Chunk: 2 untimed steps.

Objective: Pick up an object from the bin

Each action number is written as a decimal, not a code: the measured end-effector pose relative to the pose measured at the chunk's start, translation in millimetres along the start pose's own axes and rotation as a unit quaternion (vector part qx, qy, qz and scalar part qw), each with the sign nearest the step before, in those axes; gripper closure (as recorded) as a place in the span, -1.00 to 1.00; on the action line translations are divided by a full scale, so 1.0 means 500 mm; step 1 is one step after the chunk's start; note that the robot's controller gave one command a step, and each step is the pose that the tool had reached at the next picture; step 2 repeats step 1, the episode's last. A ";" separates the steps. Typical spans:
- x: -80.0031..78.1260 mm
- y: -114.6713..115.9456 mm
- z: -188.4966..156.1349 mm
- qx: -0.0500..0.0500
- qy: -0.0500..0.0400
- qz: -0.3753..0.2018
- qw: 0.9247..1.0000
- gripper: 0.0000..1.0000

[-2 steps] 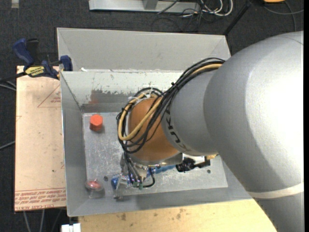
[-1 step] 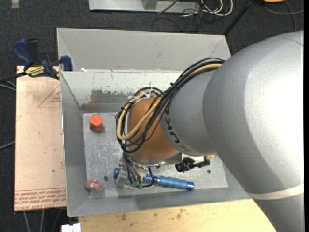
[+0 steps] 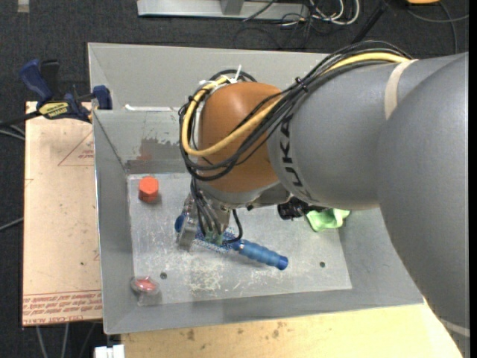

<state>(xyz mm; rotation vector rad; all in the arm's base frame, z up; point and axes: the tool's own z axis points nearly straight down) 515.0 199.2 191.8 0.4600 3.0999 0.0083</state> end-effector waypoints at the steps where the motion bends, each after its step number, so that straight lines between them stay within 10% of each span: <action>1: -0.105 -0.016 -0.047 0.002 0.000 0.006 1.000 1.00; 2: -0.105 -0.016 -0.047 0.002 0.000 0.006 1.000 1.00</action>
Offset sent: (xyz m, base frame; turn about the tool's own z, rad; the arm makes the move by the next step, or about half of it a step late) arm 0.0447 -0.0219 0.0230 0.0086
